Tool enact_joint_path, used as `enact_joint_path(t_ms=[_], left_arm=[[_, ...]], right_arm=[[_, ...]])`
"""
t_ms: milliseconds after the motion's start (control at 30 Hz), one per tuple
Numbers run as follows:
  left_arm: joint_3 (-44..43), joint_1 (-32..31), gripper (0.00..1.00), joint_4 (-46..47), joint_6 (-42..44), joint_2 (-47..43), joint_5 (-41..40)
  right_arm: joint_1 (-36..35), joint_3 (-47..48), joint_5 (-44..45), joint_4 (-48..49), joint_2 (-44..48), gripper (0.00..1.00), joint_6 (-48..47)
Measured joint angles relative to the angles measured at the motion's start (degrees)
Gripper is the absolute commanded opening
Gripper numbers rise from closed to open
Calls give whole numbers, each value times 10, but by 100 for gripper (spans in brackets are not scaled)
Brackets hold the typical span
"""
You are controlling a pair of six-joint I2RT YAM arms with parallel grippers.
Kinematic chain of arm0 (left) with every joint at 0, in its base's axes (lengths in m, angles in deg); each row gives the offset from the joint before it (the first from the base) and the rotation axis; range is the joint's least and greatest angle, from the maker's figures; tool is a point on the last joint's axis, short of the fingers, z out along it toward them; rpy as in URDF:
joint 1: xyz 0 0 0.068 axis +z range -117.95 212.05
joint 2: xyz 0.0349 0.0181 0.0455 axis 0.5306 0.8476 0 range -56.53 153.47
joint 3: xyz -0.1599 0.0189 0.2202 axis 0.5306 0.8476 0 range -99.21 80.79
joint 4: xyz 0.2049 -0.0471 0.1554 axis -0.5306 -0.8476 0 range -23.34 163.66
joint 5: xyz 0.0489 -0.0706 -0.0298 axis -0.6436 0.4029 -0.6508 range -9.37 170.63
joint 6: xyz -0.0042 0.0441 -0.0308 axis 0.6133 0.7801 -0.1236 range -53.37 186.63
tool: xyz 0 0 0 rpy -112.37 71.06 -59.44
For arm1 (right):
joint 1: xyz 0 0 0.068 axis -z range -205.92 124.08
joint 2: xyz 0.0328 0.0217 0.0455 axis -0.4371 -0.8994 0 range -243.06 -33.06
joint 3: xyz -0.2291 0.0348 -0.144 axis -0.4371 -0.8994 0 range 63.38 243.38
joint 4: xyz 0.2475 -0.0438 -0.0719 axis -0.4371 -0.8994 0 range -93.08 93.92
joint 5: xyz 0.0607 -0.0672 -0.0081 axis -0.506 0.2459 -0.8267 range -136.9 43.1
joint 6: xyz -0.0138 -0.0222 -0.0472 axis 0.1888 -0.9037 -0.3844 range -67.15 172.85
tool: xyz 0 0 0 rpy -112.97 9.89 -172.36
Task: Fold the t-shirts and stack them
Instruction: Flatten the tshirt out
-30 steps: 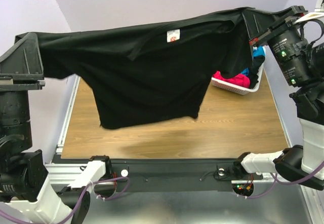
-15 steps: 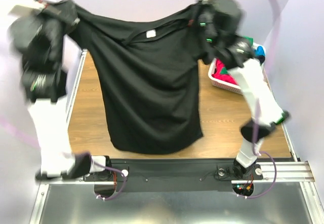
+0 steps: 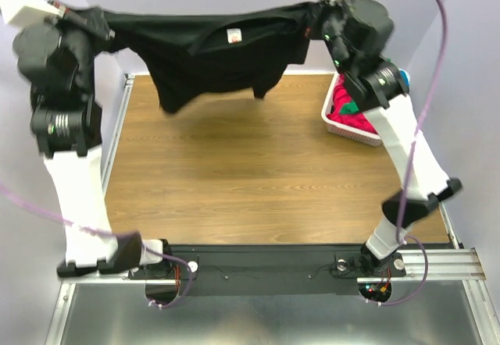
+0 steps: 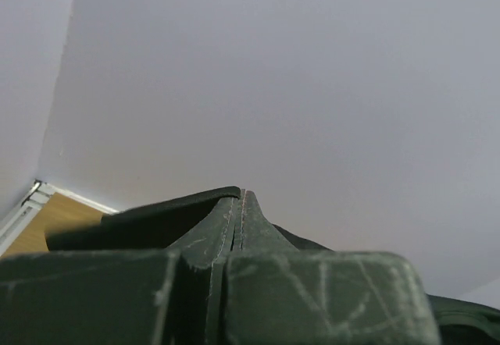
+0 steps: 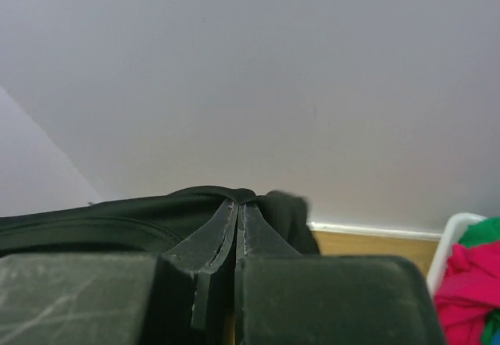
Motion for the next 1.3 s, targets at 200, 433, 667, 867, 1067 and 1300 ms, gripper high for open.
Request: enact_joint_path(t_ms=[200,433,667,867,1067,1300], left_arm=[[257,3,0,47,-10,-181,-20],[623,3,0,69,-60,-328,6],[887,2,0,-1,-92,-385,58],[900,2,33,-22,-115,-398,86],[852,2,84,-95,-130,-390,82],[733,2,90,-144,-134,-462,46]], right_arm=[[0,-202,0,42,141,0,12],[3,-503,-20,50,217,1,75],[4,-774,-64,20,276,1,162],[4,-864,-110,10,331,70,223],[4,-873,-128,-35,338,96,258],[4,-845,-117,-85,392,100,265]])
